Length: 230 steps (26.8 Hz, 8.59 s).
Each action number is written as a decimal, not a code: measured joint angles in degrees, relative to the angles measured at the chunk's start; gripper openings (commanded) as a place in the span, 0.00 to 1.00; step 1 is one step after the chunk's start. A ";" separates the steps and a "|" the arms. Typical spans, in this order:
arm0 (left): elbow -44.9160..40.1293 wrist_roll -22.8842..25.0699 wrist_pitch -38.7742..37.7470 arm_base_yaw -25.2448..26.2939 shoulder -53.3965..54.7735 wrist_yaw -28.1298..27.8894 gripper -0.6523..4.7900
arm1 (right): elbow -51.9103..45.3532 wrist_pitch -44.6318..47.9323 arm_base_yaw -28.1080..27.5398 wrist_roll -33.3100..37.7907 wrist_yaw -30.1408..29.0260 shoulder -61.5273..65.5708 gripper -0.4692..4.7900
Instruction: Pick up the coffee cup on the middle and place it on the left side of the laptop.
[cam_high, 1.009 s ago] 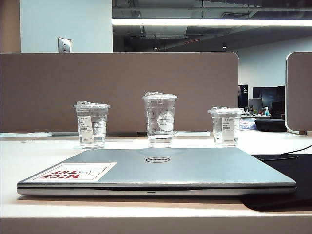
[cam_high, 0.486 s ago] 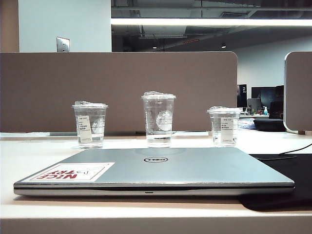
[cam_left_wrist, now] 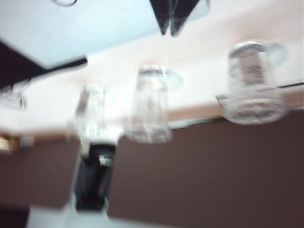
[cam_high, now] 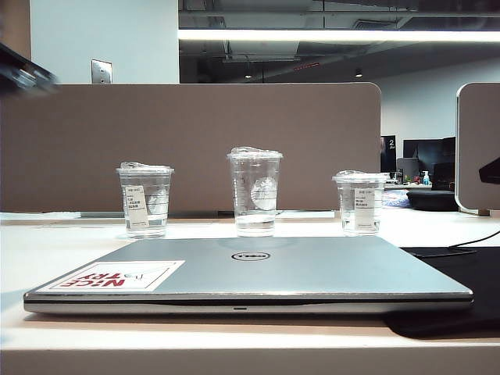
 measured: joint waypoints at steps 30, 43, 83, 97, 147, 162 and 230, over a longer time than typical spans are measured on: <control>63.63 1.66 6.34 -3.98 81.09 4.74 1.00 | 0.00 0.00 -0.09 0.00 0.00 -0.11 0.08; 73.29 1.66 5.07 -3.98 89.07 4.74 1.00 | 0.00 0.00 -0.07 0.02 0.00 -0.11 0.08; 76.63 6.45 2.64 -3.52 85.72 11.06 0.70 | 0.02 0.00 -0.04 0.00 0.00 0.61 0.08; 35.08 4.55 21.53 1.31 58.05 5.33 0.70 | 0.00 0.00 -0.04 0.00 0.02 -0.24 0.08; -5.51 -3.10 32.79 9.60 31.01 -1.20 0.70 | 0.00 -0.04 10.75 0.00 -0.26 -1.09 0.08; -5.51 -7.39 18.51 9.51 1.11 7.30 0.11 | 0.02 -0.17 -16.66 0.00 -0.57 -8.04 0.08; -5.49 0.85 -47.50 12.48 -45.86 -11.43 0.11 | 0.00 -0.24 -27.19 0.00 -0.61 -10.95 0.08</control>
